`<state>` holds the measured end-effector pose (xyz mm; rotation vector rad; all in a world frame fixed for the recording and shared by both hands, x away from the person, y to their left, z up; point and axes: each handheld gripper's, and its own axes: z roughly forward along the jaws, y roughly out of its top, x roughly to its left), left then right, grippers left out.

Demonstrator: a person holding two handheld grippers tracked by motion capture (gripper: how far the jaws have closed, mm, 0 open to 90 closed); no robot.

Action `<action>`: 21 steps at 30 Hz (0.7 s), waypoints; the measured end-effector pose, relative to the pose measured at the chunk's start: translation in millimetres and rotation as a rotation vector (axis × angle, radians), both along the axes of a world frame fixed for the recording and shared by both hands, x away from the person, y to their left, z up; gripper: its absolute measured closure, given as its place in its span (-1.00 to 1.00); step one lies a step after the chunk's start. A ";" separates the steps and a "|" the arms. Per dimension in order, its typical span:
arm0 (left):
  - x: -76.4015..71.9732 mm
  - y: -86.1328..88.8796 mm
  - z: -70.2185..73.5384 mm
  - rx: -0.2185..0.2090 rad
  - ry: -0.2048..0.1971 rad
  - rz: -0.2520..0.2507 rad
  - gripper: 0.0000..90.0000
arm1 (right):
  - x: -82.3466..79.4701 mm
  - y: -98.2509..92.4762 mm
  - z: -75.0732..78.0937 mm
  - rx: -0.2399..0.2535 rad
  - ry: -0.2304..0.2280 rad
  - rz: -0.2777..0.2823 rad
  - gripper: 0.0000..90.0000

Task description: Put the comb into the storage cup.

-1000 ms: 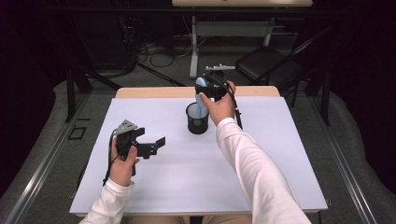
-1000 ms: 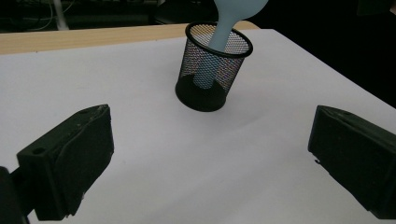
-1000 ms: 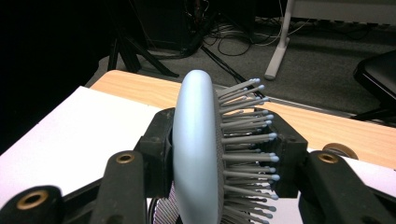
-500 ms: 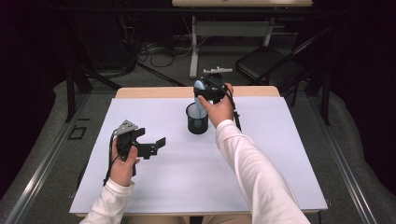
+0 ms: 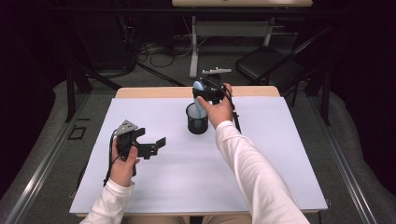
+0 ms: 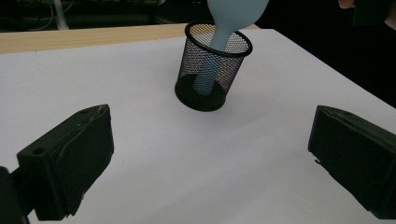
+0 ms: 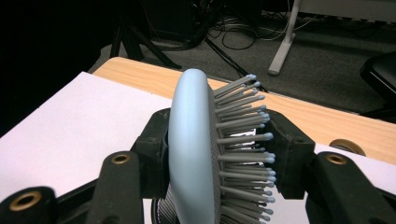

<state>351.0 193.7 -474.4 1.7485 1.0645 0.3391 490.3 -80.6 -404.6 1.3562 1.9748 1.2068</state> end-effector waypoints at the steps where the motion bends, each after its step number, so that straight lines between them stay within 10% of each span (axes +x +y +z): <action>1: -0.1 -0.2 -0.1 -0.001 0.001 0.003 -0.99 | -0.2 0.2 -0.1 0.002 0.001 0.000 0.05; 21: 0.4 -0.1 -0.7 -0.002 0.002 0.001 -0.99 | -1.8 0.5 -1.7 0.005 0.008 0.002 0.00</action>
